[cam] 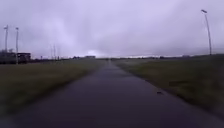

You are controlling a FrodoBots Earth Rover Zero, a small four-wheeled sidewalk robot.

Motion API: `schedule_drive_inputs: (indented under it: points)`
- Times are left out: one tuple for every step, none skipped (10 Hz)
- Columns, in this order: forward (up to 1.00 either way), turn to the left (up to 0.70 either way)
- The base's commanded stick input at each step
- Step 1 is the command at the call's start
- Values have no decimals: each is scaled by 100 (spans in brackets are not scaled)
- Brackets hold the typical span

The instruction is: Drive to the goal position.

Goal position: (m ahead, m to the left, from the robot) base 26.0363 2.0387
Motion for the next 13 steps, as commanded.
schedule_drive_inputs:
  points:
    - [100,-1]
    - [100,-7]
    - [100,-14]
    - [100,-22]
    - [100,-10]
    - [100,-2]
    - [100,0]
    - [100,0]
    - [100,0]
    - [100,0]
    - [100,0]
    - [100,-1]
    - [100,0]
